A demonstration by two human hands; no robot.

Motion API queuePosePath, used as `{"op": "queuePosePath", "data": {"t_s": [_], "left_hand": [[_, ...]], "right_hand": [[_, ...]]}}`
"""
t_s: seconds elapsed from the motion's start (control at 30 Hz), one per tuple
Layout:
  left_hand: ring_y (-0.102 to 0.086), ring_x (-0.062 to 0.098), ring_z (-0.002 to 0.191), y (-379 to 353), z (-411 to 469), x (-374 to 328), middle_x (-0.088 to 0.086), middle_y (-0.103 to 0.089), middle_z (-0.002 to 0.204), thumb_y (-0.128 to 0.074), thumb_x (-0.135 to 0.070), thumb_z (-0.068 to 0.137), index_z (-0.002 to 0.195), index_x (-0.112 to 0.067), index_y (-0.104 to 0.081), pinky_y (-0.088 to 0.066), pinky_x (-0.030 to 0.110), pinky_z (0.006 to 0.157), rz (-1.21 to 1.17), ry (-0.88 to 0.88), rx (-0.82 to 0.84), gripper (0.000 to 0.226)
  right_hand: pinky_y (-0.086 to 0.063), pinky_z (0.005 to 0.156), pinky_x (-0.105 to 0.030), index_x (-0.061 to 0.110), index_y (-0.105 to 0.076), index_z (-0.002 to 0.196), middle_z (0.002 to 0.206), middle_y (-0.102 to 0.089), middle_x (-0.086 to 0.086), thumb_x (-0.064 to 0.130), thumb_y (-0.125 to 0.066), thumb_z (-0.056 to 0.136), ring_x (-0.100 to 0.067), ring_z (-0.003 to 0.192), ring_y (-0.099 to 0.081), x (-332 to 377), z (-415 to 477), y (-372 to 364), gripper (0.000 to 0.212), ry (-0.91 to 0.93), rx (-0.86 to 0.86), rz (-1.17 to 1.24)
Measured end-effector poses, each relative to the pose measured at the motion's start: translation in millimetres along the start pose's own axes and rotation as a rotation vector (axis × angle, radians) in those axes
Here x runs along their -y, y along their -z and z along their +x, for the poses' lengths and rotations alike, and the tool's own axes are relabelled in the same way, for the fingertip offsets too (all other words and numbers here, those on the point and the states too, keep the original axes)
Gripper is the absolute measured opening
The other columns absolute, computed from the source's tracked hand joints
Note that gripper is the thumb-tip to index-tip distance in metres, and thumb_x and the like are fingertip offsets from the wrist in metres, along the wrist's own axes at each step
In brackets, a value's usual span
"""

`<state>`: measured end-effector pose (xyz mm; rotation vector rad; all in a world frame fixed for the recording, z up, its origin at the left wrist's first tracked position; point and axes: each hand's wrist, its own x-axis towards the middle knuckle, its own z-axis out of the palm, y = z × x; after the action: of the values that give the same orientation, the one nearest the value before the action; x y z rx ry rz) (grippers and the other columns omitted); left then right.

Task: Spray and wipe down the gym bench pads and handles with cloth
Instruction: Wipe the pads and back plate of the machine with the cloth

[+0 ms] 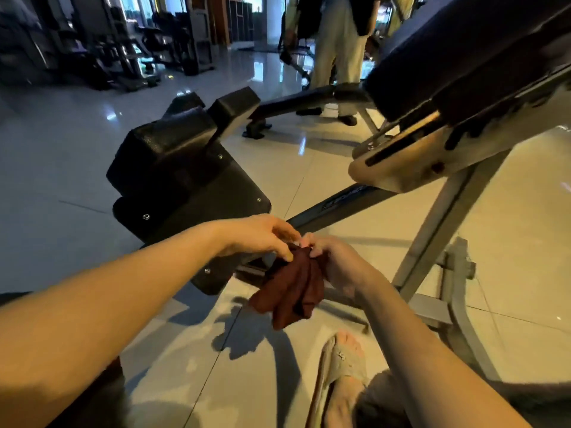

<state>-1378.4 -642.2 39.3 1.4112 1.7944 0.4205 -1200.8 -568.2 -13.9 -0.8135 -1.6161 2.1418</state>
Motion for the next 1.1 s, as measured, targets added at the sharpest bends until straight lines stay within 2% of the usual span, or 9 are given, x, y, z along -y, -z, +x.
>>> {"op": "queuePosePath", "data": {"t_s": [0.13,0.2,0.27,0.37,0.43,0.63,0.77,0.9,1.1], "left_hand": [[-0.064,0.012,0.109,-27.7,6.5,-56.0,-0.004,-0.072,0.11,-0.08,-0.023,0.087,0.112,-0.022,-0.078,-0.049,0.021,0.089,-0.04,-0.075,-0.031,0.025],[-0.07,0.015,0.093,-44.5,14.0,-70.2,-0.003,-0.076,0.089,-0.082,-0.026,0.085,0.09,-0.02,-0.081,-0.056,0.025,0.079,-0.069,-0.12,-0.043,0.008],[-0.069,0.014,0.084,-55.7,22.8,-86.9,-0.005,-0.075,0.079,-0.083,-0.026,0.083,0.079,-0.021,-0.08,-0.052,0.024,0.072,-0.092,-0.164,-0.034,0.008],[-0.067,0.016,0.091,-75.4,36.0,-124.3,0.0,-0.075,0.092,-0.084,-0.03,0.08,0.091,-0.018,-0.079,-0.049,0.026,0.07,-0.146,-0.212,0.021,0.017],[-0.065,0.017,0.094,-94.0,40.0,-161.6,0.002,-0.072,0.095,-0.082,-0.032,0.08,0.094,-0.015,-0.076,-0.048,0.029,0.071,-0.153,-0.273,0.085,0.023],[-0.063,0.019,0.096,-154.8,35.9,-263.1,0.004,-0.072,0.093,-0.078,-0.029,0.087,0.084,-0.016,-0.077,-0.046,0.03,0.071,-0.037,-0.502,0.284,0.013],[-0.066,0.022,0.093,-196.5,23.5,-309.1,0.008,-0.074,0.093,-0.081,-0.032,0.084,0.091,-0.013,-0.077,-0.05,0.035,0.077,-0.068,-0.614,0.372,0.02],[-0.065,0.025,0.092,-243.3,2.7,-355.9,0.015,-0.073,0.092,-0.081,-0.028,0.084,0.093,-0.007,-0.074,-0.048,0.035,0.076,-0.095,-0.716,0.482,0.024],[-0.064,0.015,0.075,-312.0,-8.0,-411.8,0.003,-0.069,0.078,-0.078,-0.018,0.088,0.092,-0.007,-0.07,-0.045,0.026,0.061,-0.152,-0.74,0.547,0.014]], "right_hand": [[-0.048,0.059,-0.024,0.003,-0.055,0.087,0.078,-0.054,-0.012,-0.002,-0.041,0.074,-0.02,0.071,-0.055,24.7,-49.4,40.5,0.02,0.036,-0.155,0.052],[-0.049,0.056,-0.022,0.001,-0.06,0.085,0.074,-0.057,-0.011,-0.007,-0.04,0.079,-0.022,0.07,-0.057,30.0,-74.5,60.9,0.022,0.014,-0.264,-0.013],[-0.055,0.068,-0.028,0.002,-0.069,0.09,0.085,-0.068,-0.012,0.0,-0.05,0.087,-0.024,0.08,-0.066,37.5,-101.8,77.2,0.02,-0.02,-0.313,-0.08],[-0.054,0.099,-0.042,-0.001,-0.072,0.112,0.112,-0.071,-0.017,0.017,-0.07,0.092,-0.03,0.107,-0.068,46.0,-147.5,97.3,0.027,-0.032,-0.343,-0.151],[-0.049,0.107,-0.05,-0.004,-0.066,0.118,0.117,-0.069,-0.024,0.015,-0.079,0.084,-0.037,0.113,-0.067,53.8,-179.4,109.9,0.041,-0.076,-0.404,-0.244],[-0.057,0.091,-0.039,0.011,-0.07,0.096,0.098,-0.074,-0.01,0.022,-0.081,0.083,-0.026,0.104,-0.069,100.7,-298.2,149.3,0.02,-0.281,-0.768,-0.552],[-0.057,0.097,-0.046,0.006,-0.07,0.104,0.101,-0.074,-0.011,0.024,-0.08,0.084,-0.027,0.103,-0.07,114.9,-365.6,154.2,0.029,-0.391,-0.934,-0.671],[-0.055,0.092,-0.042,0.012,-0.067,0.09,0.09,-0.071,-0.005,0.025,-0.078,0.087,-0.025,0.101,-0.068,103.9,-437.3,159.6,0.017,-0.394,-1.057,-0.61],[-0.052,0.094,-0.046,0.013,-0.067,0.089,0.093,-0.071,-0.009,0.039,-0.088,0.075,-0.029,0.103,-0.067,70.6,-512.6,190.5,0.036,-0.344,-1.246,-0.432]]}}
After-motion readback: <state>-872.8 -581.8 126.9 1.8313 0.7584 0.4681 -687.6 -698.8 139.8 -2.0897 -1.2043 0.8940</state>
